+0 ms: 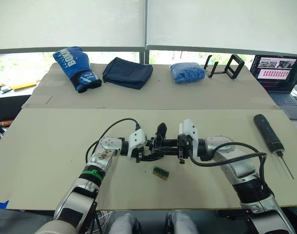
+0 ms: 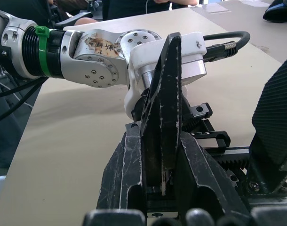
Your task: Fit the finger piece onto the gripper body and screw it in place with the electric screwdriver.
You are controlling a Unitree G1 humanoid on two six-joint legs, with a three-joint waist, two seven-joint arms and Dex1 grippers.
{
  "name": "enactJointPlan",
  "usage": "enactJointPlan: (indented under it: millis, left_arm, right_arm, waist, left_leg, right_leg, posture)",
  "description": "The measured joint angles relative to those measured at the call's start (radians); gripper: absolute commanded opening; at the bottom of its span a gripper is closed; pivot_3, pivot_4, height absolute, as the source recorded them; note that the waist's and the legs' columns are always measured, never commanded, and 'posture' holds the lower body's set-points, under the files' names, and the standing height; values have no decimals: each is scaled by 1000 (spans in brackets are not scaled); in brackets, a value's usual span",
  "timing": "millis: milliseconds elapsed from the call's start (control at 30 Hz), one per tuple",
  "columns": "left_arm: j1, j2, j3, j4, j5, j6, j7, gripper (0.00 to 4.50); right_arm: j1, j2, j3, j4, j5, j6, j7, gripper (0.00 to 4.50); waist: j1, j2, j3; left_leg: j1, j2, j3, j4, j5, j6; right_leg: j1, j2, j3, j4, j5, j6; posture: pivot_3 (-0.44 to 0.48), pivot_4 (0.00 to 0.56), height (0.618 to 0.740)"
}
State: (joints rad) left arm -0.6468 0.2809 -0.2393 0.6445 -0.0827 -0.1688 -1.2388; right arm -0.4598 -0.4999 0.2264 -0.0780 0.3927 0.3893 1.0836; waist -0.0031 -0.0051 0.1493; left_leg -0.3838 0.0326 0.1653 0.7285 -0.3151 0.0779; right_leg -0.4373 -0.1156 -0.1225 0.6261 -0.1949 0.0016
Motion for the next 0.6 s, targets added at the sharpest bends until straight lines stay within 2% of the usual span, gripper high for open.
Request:
enactJointPlan:
  millis: [267, 333, 600]
  left_arm:
    - [2, 0, 0, -1, 0, -1, 0, 2300]
    - [2, -1, 0, -1, 0, -1, -1, 2300]
    - [0, -6, -1, 0, 1, -6, 6, 2300]
  right_arm:
    - [11, 3, -9, -8, 1, -29, -1, 379]
    - [17, 7, -14, -8, 6, -40, 7, 1420]
    - [38, 61, -41, -8, 25, -128, 29, 4169]
  waist:
    - [0, 0, 0]
    - [0, 0, 0]
    - [3, 0, 0]
  left_leg:
    - [0, 0, 0, 0, 0, 0]
    - [-1, 0, 0, 0, 0, 0]
    - [-2, 0, 0, 0, 0, 0]
  right_leg:
    - [0, 0, 0, 0, 0, 0]
    - [0, 0, 0, 0, 0, 0]
    - [-1, 0, 0, 0, 0, 0]
  posture:
    - [0, 150, 740]
    - [0, 150, 740]
    - [0, 150, 740]
